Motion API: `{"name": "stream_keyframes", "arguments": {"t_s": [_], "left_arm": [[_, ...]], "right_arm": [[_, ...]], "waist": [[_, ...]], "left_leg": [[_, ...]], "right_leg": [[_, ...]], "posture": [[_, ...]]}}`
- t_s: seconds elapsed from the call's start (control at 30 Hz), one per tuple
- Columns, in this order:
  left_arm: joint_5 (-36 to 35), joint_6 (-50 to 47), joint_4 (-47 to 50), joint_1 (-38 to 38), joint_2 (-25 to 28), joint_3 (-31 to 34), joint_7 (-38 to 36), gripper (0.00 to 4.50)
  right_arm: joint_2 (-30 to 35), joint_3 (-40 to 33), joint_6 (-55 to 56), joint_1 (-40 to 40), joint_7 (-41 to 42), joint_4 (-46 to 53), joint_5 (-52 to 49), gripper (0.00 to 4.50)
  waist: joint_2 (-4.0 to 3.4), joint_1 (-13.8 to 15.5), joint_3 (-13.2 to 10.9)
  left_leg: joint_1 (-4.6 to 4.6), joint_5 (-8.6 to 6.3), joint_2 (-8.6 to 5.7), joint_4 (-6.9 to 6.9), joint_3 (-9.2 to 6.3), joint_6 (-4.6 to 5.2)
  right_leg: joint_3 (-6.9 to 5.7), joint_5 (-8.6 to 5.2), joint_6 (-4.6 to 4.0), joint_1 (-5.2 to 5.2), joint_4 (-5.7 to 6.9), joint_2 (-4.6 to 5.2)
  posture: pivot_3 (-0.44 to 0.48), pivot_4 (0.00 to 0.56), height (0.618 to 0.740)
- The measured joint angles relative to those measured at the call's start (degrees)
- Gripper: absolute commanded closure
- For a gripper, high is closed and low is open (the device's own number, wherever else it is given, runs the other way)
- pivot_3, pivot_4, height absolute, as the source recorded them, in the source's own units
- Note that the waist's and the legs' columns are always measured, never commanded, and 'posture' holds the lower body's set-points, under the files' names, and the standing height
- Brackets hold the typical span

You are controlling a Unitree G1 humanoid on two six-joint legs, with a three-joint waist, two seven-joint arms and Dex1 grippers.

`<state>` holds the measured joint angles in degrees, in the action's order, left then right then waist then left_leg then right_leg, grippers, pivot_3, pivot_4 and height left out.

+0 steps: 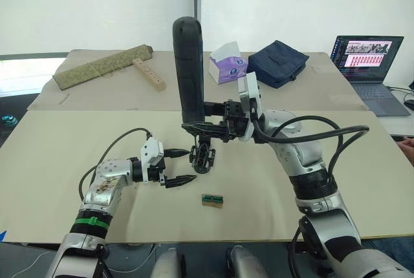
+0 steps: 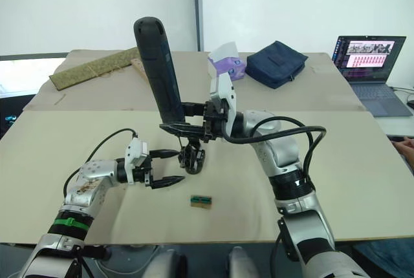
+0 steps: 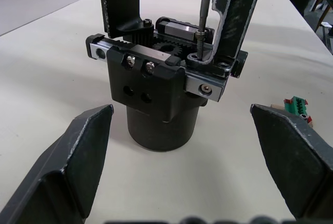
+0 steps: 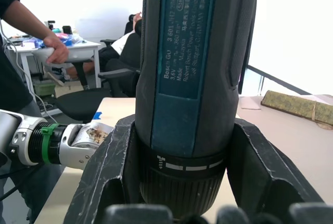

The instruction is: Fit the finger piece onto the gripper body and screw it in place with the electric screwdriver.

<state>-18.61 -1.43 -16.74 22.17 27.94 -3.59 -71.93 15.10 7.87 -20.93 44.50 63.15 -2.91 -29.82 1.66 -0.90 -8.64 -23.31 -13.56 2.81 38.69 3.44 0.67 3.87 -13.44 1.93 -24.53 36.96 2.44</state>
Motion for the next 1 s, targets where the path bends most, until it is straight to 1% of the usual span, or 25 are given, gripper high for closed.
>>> {"name": "stream_keyframes", "arguments": {"t_s": [0.77, 1.0], "left_arm": [[0.6, 0.9, -1.7, 0.0, -0.5, 0.0, -0.1, 0.00], [0.8, 1.5, -2.0, 0.0, -1.1, -0.4, 0.1, 0.00]], "right_arm": [[-0.3, 0.0, 0.3, 0.2, -0.7, -0.5, 0.5, 2.58], [0.2, 0.6, -0.1, 0.2, 0.2, -0.5, 0.5, 2.58]], "waist": [[0.00, 0.0, 0.0], [0.00, 0.0, 0.0]], "left_leg": [[0.00, 0.00, 0.00, 0.00, 0.00, 0.00], [-0.01, 0.00, 0.00, 0.00, 0.00, 0.00]], "right_leg": [[0.00, 0.00, 0.00, 0.00, 0.00, 0.00], [0.00, 0.00, 0.00, 0.00, 0.00, 0.00]], "posture": [[0.000, 0.150, 0.740], [0.000, 0.150, 0.740]]}}
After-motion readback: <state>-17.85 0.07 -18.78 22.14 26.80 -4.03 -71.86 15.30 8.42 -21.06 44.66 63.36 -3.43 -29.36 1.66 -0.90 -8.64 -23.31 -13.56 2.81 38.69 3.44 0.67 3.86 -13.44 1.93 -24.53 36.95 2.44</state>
